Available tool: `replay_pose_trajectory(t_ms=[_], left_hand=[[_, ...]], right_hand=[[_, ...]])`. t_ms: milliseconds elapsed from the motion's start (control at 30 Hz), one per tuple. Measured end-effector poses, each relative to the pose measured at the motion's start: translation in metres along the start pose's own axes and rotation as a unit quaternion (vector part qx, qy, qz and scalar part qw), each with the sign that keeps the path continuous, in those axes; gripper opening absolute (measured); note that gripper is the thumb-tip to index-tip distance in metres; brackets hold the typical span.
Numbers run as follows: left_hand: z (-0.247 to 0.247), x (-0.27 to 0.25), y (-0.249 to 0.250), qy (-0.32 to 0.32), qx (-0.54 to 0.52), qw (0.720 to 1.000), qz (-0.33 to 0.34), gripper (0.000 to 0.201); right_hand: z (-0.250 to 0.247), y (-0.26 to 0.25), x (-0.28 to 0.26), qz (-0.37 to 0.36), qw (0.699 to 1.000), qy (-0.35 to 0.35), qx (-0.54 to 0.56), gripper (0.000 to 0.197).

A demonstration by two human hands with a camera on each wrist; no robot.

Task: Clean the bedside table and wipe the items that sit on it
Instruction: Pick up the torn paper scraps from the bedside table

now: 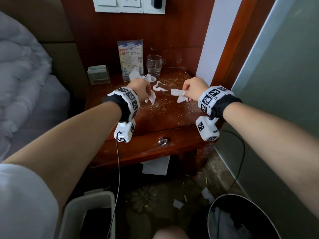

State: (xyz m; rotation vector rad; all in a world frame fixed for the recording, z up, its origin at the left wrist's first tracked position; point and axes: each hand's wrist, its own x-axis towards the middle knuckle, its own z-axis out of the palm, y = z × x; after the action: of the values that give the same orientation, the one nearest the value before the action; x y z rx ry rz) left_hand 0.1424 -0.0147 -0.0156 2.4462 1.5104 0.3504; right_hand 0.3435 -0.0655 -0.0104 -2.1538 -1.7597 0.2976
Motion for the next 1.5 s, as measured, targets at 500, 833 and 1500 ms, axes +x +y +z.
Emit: replay_pose_trajectory(t_ms=[500,833,1500], left_hand=[[0.065,-0.062,0.132,-0.045,-0.075,0.987,0.138,0.014],[0.138,-0.128,0.217,-0.207,0.002,0.938,0.279,0.018],[0.153,-0.119,0.211,-0.322,-0.002,0.901,0.29,0.029]], right_hand=[[-0.009,0.107,-0.146,0.087,0.996,0.016,0.009,0.013],[0.029,0.189,-0.246,0.197,0.938,-0.242,-0.149,0.016],[0.047,0.204,-0.222,0.219,0.932,-0.285,-0.039,0.018]])
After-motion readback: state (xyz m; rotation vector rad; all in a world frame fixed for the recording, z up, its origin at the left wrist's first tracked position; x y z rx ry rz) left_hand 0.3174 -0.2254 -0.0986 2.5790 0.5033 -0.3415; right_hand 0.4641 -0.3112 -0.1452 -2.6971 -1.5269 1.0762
